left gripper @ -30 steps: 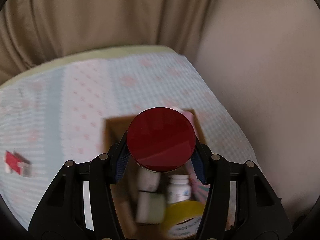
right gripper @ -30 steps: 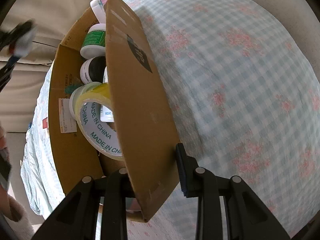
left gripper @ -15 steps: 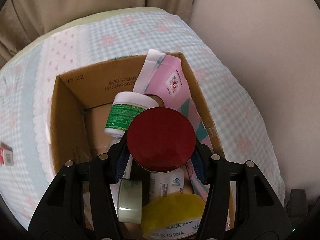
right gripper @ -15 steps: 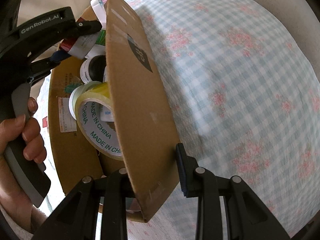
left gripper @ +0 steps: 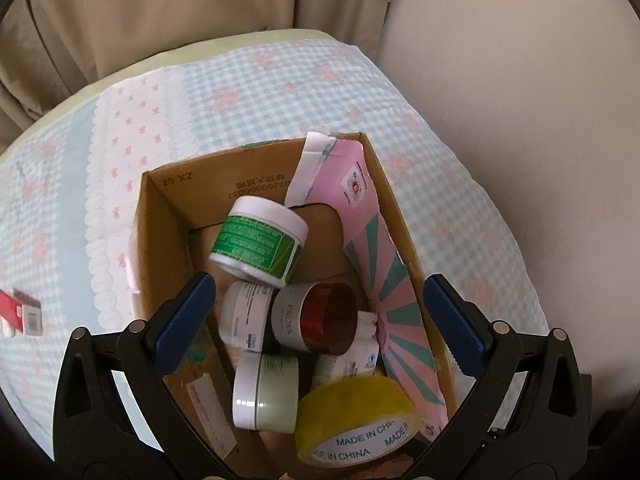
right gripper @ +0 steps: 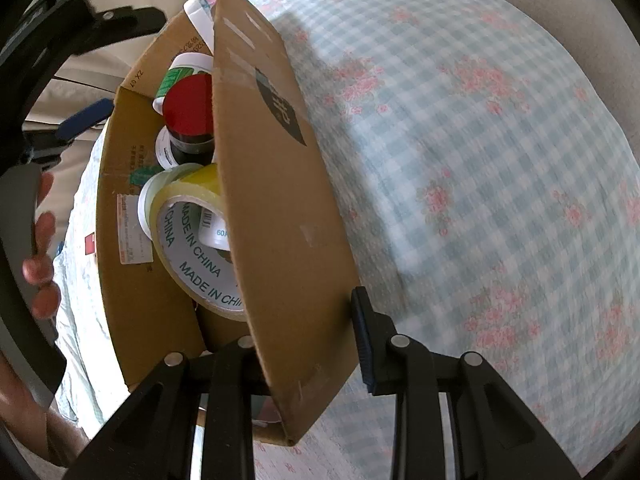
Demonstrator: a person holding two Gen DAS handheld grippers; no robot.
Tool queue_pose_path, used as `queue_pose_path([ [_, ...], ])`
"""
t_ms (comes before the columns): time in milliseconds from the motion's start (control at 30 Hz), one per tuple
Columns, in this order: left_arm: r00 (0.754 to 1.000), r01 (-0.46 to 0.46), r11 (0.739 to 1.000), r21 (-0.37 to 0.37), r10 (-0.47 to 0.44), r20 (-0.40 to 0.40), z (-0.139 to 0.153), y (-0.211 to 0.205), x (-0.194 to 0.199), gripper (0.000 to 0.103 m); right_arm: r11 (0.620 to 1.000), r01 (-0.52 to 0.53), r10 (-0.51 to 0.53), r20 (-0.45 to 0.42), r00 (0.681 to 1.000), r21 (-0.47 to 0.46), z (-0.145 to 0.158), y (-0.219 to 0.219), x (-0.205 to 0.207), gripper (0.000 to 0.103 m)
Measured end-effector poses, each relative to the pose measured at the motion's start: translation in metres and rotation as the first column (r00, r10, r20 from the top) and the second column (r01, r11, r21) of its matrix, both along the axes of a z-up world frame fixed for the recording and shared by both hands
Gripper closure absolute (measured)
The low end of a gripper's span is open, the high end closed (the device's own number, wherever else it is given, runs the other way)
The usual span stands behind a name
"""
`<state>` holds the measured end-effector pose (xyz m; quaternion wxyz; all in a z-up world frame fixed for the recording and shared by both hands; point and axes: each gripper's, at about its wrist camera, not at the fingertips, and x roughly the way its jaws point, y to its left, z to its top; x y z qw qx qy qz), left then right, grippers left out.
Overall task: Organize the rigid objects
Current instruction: 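Carry the red-lidded jar into the box and open the left gripper, then move the left tool back to the white earbud case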
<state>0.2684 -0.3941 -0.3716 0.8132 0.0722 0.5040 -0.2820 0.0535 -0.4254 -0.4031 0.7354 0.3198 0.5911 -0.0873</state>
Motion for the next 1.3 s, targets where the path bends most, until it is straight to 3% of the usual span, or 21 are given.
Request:
queue_pose_path([
  [167, 1.000, -0.003, 1.000, -0.011, 0.003, -0.007, 0.013, 0.016, -0.010, 0.000, 1.000, 0.006, -0.006, 0.001, 1.000, 0.002, 0.000, 0.001, 0.000, 0.077],
  [367, 0.999, -0.044, 0.998, -0.054, 0.045, 0.014, 0.054, 0.061, -0.023, 0.000, 1.000, 0.008, -0.008, -0.002, 1.000, 0.006, 0.000, -0.002, 0.001, 0.076],
  [533, 0.988, -0.106, 0.993, -0.059, 0.112, 0.106, 0.099, 0.128, -0.030, 0.000, 1.000, -0.018, 0.018, -0.002, 1.000, 0.003, 0.000, -0.002, 0.001, 0.077],
  [667, 0.954, -0.237, 0.972, 0.000, 0.233, 0.191, 0.112, 0.193, -0.027, 0.000, 0.999, -0.036, 0.036, 0.005, 0.999, 0.000, -0.001, -0.001, 0.002, 0.077],
  [867, 0.909, -0.376, 0.925, 0.047, 0.359, 0.210, 0.080, 0.312, -0.014, 0.000, 1.000, -0.015, 0.015, 0.007, 1.000, -0.001, -0.002, 0.001, 0.001, 0.076],
  [1033, 0.887, -0.452, 0.886, 0.102, 0.433, 0.160, 0.029, 0.404, 0.008, 0.000, 1.000, -0.002, 0.002, 0.011, 1.000, -0.001, -0.002, -0.001, -0.002, 0.077],
  [1300, 0.856, -0.517, 0.847, 0.121, 0.516, 0.044, -0.057, 0.481, 0.061, 0.000, 0.999, 0.049, -0.049, -0.006, 0.999, -0.007, -0.001, -0.001, -0.001, 0.077],
])
